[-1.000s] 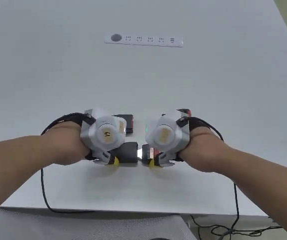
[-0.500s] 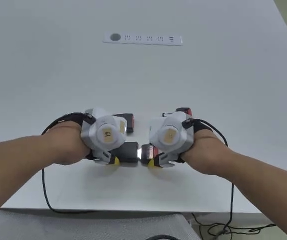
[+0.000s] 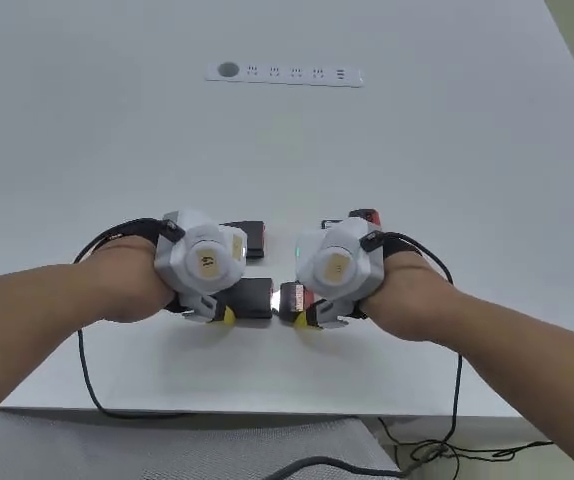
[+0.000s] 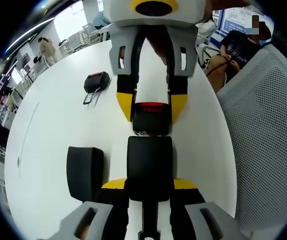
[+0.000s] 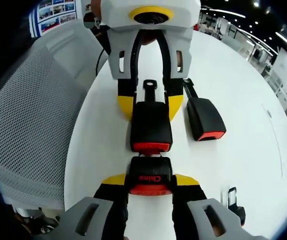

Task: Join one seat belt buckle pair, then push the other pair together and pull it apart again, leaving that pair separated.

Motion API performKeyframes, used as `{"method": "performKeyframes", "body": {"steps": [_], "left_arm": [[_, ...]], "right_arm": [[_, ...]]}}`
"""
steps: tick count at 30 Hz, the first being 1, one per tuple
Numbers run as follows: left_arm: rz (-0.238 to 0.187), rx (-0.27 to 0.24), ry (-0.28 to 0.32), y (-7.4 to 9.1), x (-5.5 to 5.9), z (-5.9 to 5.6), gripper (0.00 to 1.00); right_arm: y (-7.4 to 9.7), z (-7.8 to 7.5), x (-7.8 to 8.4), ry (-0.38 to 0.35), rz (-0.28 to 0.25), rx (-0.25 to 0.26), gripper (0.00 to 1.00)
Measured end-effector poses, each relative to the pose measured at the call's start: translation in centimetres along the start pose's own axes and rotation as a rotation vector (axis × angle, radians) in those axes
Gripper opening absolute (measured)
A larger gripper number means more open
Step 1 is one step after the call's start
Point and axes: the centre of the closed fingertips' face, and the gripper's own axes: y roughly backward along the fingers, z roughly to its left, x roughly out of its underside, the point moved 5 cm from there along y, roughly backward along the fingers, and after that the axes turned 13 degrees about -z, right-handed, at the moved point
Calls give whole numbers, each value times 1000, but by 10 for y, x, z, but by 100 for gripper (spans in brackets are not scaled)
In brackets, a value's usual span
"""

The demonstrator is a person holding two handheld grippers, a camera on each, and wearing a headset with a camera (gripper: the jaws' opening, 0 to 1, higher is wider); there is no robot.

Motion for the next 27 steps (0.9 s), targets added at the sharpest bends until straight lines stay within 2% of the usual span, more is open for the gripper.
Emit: {"method": "performKeyframes", "body": {"steps": [8, 27], "left_arm": [[-12, -6, 21, 0, 3, 2, 30], [-12, 8, 27, 1, 1, 1, 31]], "right_arm": [[-2, 0, -2, 10, 6, -7, 28], [1, 4, -2, -3, 2, -5, 29]]}}
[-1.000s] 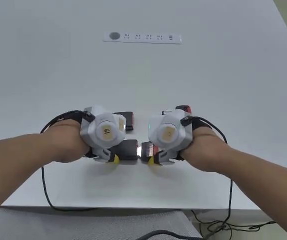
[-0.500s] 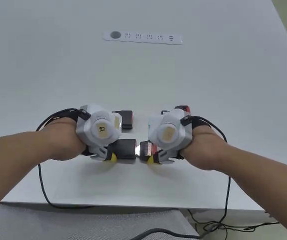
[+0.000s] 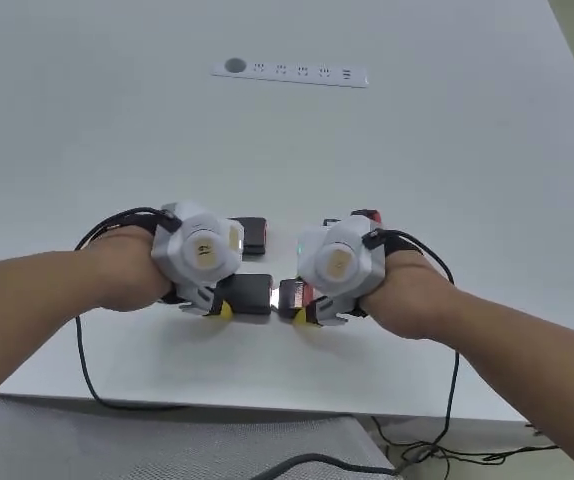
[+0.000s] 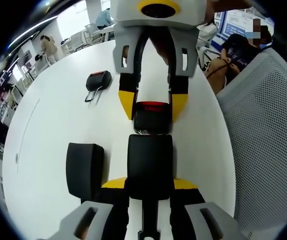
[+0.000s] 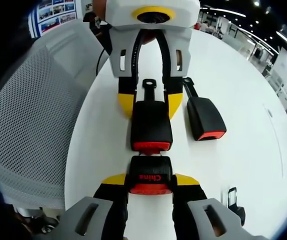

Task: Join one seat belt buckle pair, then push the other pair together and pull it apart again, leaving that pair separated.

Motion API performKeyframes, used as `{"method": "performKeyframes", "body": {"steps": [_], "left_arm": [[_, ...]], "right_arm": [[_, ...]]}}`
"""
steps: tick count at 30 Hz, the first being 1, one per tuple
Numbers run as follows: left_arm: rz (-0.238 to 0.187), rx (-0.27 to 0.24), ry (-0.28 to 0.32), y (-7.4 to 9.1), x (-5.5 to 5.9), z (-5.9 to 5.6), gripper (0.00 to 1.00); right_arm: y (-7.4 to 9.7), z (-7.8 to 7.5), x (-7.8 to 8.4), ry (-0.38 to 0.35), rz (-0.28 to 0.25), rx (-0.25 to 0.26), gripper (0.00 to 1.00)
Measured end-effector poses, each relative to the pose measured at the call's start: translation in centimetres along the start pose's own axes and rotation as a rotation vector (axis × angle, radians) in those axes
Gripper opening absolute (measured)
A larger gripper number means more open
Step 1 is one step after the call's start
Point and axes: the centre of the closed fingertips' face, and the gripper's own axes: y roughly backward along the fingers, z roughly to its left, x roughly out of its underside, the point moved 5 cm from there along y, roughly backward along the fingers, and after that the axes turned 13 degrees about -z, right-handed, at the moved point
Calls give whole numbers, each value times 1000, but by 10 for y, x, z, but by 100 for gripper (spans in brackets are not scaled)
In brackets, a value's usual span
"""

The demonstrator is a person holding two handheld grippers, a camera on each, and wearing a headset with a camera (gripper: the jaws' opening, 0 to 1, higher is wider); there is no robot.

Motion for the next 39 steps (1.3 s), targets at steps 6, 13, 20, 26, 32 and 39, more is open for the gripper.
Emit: {"method": "performKeyframes", "body": {"steps": [6, 13, 20, 26, 32, 39], "left_arm": [[10, -1, 18, -1, -1, 0, 32], [48, 11, -9, 0, 3, 0, 33], [25, -33, 27, 9, 3, 5, 34], [-42, -54, 28, 26, -13, 7, 35], [-77, -76, 26, 37, -25, 24, 35], [-79, -96, 24, 37, -20, 54, 39]], "right_arm": [[0, 0, 1, -14, -14, -6, 30], [-1, 2, 1, -8, -18, -10, 32], [1, 2, -2, -35, -35, 6, 32], [13, 1, -13, -32, -64, 13, 33], [30, -6, -18, -1, -64, 22, 32], [43, -32, 1, 2, -35, 69, 32]]}}
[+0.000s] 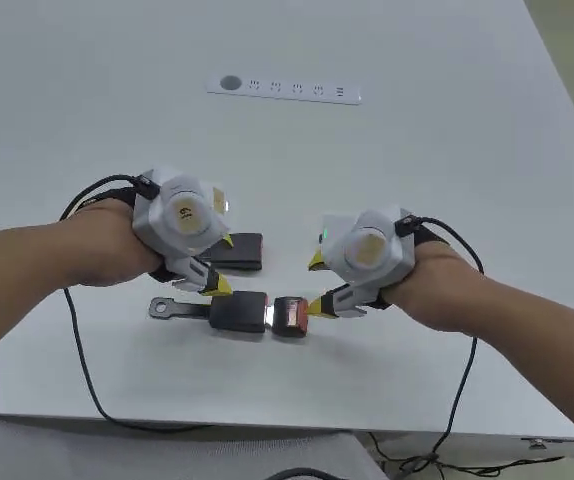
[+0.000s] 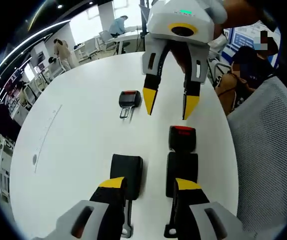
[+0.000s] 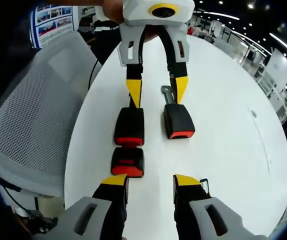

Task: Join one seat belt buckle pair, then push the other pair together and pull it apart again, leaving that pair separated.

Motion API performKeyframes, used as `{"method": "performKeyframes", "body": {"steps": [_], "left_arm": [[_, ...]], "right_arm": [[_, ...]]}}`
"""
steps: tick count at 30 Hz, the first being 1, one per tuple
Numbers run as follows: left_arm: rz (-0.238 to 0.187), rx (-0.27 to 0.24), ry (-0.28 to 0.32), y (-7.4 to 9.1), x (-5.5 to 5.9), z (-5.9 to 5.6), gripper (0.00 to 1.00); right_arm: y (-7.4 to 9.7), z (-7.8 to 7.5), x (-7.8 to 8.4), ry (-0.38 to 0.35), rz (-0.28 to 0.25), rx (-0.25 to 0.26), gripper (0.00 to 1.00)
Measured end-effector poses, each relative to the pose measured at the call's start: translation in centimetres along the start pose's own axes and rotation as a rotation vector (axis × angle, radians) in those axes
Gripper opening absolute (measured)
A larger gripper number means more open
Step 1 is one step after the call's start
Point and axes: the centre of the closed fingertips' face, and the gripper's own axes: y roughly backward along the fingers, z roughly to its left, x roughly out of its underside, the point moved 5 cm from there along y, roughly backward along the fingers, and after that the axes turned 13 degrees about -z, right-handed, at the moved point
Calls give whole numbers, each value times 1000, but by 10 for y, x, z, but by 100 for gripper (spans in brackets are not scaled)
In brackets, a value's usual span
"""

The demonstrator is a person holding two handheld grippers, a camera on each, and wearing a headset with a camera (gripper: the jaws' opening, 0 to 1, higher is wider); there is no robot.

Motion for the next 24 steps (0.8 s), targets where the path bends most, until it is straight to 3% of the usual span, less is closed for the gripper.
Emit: {"method": "performKeyframes", "body": {"steps": [2, 7, 10, 15, 20, 24], "left_arm": [[5, 1, -3, -2, 3, 9, 40], [31, 25, -35, -6, 2, 9, 43], [41, 27, -33, -10, 10, 17, 45], [55, 39, -38, -11, 15, 23, 47], [52, 65, -33, -18, 16, 25, 48], [59, 83, -41, -24, 15, 23, 48]], "right_arm": [[5, -7, 5, 5, 12, 9, 33], [14, -28, 19, -9, 40, 43, 34], [18, -47, 30, -10, 57, 82, 35], [27, -67, 36, -20, 57, 122, 37], [30, -80, 46, 20, 112, 110, 38], [28, -87, 56, 5, 134, 74, 39]]}}
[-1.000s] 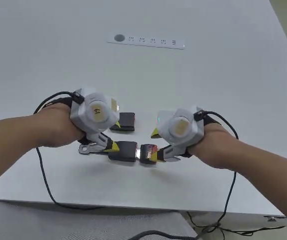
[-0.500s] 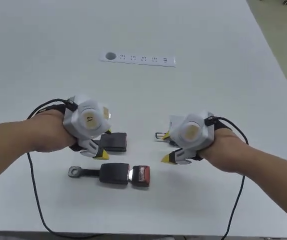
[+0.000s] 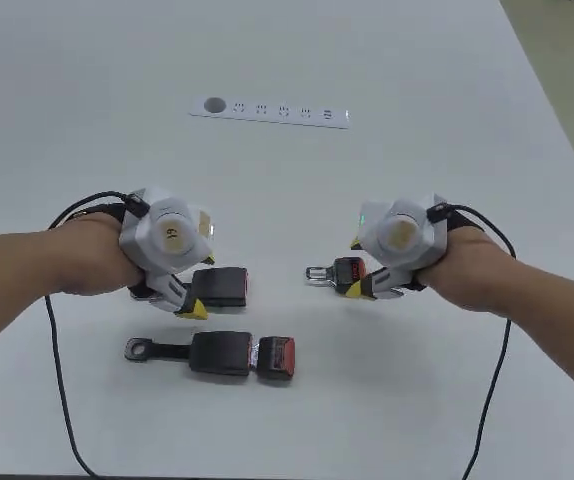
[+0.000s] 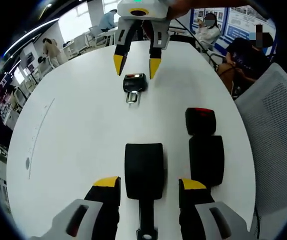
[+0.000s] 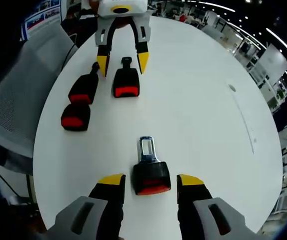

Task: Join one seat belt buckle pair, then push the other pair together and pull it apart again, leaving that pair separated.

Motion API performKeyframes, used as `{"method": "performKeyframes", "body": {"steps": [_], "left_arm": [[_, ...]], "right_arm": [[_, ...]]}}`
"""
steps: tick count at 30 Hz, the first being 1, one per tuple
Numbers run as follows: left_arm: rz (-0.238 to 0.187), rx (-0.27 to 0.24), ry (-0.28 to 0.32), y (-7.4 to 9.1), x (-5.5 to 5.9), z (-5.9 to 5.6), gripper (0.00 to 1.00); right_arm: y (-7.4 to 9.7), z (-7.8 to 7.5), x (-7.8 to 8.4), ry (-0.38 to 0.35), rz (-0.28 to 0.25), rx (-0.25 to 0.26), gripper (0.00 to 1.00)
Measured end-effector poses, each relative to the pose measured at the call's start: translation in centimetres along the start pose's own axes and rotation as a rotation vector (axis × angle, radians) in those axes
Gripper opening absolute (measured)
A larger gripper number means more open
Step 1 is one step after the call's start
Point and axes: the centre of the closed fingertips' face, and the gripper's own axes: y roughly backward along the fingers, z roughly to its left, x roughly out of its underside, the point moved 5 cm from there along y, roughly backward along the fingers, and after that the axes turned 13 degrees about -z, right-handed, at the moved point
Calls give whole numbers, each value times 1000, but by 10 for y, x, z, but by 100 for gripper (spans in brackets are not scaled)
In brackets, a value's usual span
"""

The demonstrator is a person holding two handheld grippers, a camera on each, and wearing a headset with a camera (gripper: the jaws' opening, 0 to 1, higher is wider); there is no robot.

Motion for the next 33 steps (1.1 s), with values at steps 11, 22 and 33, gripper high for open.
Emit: {"method": "performKeyframes", "body": {"steps": [11, 22, 33], "left_arm": [[40, 15, -18, -5, 8, 3, 38], [54, 13, 0, -7, 10, 8, 33], [39, -12, 11, -8, 14, 11, 33]], "right_arm": [[-14, 0, 11, 8, 31, -76, 31], [-15, -1, 11, 6, 16, -87, 31], [-17, 21, -1, 12, -3, -110, 31]]}}
